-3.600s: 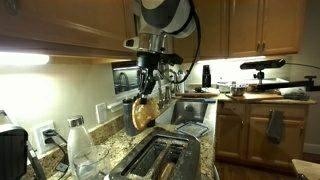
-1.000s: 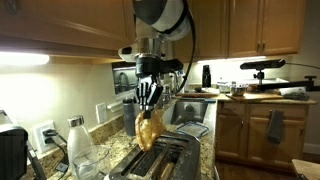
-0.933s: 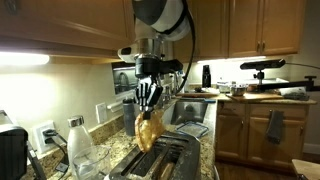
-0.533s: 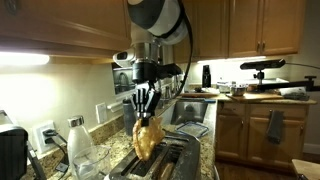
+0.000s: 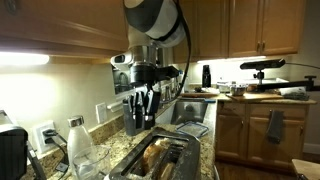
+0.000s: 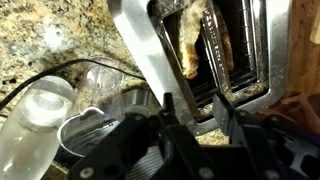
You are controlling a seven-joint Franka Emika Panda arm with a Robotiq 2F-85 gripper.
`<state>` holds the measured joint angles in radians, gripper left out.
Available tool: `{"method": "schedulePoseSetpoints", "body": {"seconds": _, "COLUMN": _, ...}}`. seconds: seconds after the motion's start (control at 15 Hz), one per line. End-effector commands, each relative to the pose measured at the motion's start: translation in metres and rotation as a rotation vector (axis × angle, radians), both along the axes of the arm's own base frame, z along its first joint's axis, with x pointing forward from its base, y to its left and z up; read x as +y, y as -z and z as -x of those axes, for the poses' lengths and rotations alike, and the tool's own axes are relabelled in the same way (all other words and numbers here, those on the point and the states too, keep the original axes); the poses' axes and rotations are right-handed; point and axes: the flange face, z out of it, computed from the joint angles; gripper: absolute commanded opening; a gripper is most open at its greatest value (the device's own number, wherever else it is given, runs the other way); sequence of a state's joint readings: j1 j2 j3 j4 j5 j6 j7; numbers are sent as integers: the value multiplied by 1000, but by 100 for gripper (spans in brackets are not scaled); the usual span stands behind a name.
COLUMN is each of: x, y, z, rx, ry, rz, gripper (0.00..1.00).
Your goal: Put the two slices of bread in the two slots of the toaster
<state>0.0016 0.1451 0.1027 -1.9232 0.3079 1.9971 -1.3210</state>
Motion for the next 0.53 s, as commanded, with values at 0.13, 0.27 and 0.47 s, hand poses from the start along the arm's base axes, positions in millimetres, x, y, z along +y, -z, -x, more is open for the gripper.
{"method": "schedulePoseSetpoints", "body": {"seconds": 0.13, "x": -4, "y": -8, "z": -4, "rx": -16, "ry": 6, "rz": 3, "gripper": 89}}
{"method": "schedulePoseSetpoints", "body": {"seconds": 0.27, "x": -6, "y": -10, "z": -6, "rx": -27, "ry": 18, "rz": 5, "gripper": 99}}
{"method": "schedulePoseSetpoints", "body": {"seconds": 0.47, "x": -5, "y": -7, "z": -4, "rx": -16, "ry": 10, "rz": 0, "gripper": 97}}
